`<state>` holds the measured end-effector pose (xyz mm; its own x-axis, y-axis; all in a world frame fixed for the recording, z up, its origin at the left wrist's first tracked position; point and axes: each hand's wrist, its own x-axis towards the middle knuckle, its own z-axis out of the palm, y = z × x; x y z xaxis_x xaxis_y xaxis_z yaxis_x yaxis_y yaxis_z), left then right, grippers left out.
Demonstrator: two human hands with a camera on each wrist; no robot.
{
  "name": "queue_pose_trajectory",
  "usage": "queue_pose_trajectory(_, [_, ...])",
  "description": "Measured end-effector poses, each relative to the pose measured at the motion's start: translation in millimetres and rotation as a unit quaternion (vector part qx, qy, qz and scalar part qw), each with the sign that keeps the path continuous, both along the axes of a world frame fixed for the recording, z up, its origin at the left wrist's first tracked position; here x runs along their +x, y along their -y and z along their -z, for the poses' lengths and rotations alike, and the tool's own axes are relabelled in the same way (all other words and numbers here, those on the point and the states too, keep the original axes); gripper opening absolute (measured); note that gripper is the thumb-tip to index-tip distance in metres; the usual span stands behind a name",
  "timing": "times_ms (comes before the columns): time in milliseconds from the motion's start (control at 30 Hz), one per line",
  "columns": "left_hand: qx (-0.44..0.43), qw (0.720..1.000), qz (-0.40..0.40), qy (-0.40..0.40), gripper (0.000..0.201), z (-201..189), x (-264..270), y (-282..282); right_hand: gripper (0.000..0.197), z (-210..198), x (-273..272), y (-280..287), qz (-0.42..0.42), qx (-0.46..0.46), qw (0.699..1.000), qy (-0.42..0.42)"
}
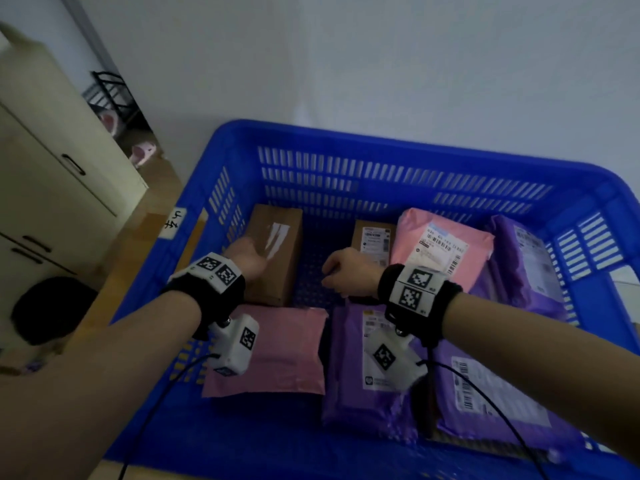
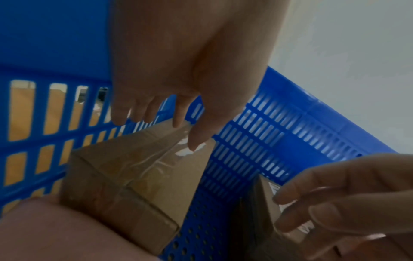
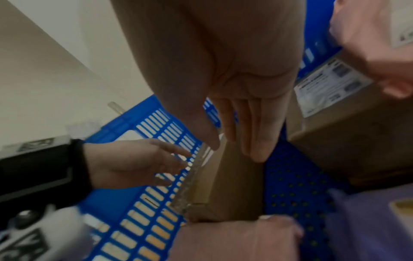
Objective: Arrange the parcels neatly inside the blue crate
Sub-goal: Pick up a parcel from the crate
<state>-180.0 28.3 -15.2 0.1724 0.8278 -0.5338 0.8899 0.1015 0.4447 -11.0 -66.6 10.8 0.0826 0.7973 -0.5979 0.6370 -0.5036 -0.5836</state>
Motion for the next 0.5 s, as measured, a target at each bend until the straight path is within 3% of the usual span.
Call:
queue_pose_trajectory(133, [-0.023,0.998,-0.051,-0.016,0.042,10.4,1.7,-1.7,0.022,10.8,15.4,-4.7,0.071,-0.008,0.997,-0.030])
queue_pose_trajectory(233, [-0.025,0.996,-0.089,-0.019,0.041,17.2,5.4,-5.9,0.033,14.2,4.9,-12.3,0.103,-0.034,0.989,-0.101])
queue_pose_trajectory(333, [-0.083,0.990,-0.110,0.013,0.042,27.9,10.3,-8.8,0.048,19.3,-15.5,-19.4,0.102,-0.062,0.984,-0.133])
queue_pose_trajectory(433, [-0.131,0.972,-0.166,0.104,0.058,61.0,9.5,-24.5,0.041,26.4,-27.4,-25.0,0.112,-0.036,0.982,-0.144])
queue_pose_trajectory(500, [-0.141,0.958,-0.201,0.150,0.085,88.7,7.0,-37.9,0.036,33.6,-31.7,-30.0,0.135,-0.028,0.978,-0.155])
